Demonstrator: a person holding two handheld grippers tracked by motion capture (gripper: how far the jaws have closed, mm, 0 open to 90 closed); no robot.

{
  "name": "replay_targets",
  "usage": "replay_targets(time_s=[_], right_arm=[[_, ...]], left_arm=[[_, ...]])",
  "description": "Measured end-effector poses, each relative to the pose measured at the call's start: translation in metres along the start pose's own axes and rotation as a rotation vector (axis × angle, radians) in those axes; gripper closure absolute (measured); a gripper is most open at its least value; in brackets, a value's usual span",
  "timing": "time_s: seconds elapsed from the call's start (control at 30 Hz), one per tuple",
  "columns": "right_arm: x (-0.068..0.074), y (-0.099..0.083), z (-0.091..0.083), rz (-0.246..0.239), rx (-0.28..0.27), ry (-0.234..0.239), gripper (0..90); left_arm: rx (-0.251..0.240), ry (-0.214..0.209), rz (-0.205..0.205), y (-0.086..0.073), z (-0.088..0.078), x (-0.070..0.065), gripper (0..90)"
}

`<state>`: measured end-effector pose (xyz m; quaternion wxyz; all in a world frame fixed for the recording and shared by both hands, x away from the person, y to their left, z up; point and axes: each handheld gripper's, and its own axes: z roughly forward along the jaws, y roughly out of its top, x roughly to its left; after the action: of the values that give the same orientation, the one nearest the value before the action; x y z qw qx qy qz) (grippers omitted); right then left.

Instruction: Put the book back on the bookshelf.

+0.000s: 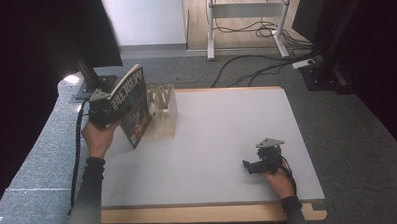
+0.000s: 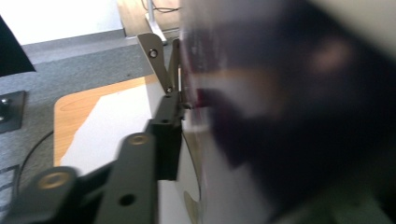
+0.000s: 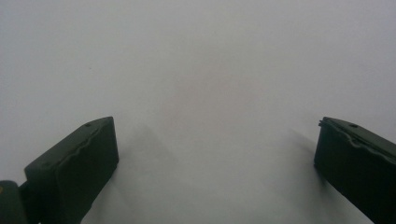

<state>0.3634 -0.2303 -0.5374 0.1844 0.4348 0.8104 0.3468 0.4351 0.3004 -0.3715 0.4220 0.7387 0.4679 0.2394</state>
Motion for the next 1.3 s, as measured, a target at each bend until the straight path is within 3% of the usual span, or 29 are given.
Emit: replay_targets(time_s=[0.17,0.3,0.63,0.9,1.07,1.3], right_arm=[[0.0,0.0,0.0,0.0,0.0,-0.001,0.0],[0.0,0.0,0.0,-0.001,0.0,-0.001,0.0],[0.0,0.0,0.0,-0.002,0.0,-0.001,0.0],[0.001,0.0,0.0,-0.002,0.001,-0.002,0.0],[0.001,0.001,0.0,-0.003,0.0,-0.002,0.0],[0.001,0.001,0.0,-0.005,-0.002,-0.003,0.0]], left_arm=[[-0.028,-0.014,0.014,0.0,-0.007,-0.002,25.9],[-0.052,-0.051,0.011,-0.003,-0.019,-0.003,14.2],[-0.038,-0.126,0.013,-0.015,-0.041,-0.007,5.5],[-0.033,-0.144,0.057,-0.025,-0.059,-0.018,0.1],[-0.049,-0.19,0.083,-0.029,-0.07,-0.031,0.0],[-0.042,-0.213,0.151,-0.036,-0.067,-0.051,0.0]])
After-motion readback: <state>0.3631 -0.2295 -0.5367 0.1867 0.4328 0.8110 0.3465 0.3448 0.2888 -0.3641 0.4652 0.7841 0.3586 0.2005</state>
